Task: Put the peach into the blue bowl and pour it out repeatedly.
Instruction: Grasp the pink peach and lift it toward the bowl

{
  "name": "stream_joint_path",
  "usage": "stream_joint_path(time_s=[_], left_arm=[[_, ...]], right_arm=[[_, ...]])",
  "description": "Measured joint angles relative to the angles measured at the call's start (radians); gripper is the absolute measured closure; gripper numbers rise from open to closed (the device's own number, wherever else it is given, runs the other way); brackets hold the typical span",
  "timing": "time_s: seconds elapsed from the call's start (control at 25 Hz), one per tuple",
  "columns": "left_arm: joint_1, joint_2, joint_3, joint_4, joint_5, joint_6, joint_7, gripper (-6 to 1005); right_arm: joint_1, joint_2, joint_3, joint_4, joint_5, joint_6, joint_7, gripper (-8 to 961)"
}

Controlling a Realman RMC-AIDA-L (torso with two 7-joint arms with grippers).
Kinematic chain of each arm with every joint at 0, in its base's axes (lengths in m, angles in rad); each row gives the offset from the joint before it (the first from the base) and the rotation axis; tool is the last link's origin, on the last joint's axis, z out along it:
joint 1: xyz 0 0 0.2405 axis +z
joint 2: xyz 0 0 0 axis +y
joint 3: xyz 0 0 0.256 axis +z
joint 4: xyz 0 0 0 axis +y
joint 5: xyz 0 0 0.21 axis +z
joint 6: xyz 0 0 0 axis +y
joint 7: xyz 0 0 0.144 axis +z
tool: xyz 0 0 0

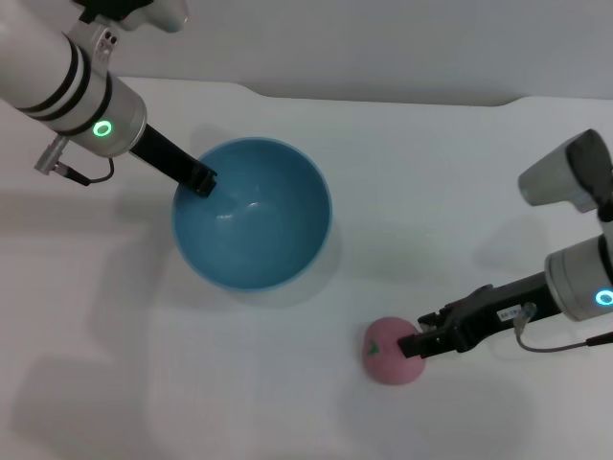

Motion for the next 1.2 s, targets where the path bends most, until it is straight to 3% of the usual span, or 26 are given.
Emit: stream_joint_path(time_s=[0.4,0.72,1.0,1.2], left_arm=[[-0.018,-0.005,0.013,-0.011,-0.006,0.003,-0.002,1001],[-0.019,-0.005,0.014,-0.011,-0.010,0.005,-0.002,1001],[-0.025,-0.005,0.032,-0.010,-0.012,0.016,0.002,1000],[-0.030,-0.008,0.066,-0.011,-0.013,0.009,0.001,1000]], right_arm=[[0.096,0.008,-0.042,0.144,0.031,0.076,0.001,384],[0.103,0.010,-0.081,0.144,0.032,0.091,-0.003,420],[0.069,0.006,-0.074,0.101,0.050,0.092,-0.006,646],[-0.022,-0.012,-0.047,0.018,0.137,0.067,-0.008,734]])
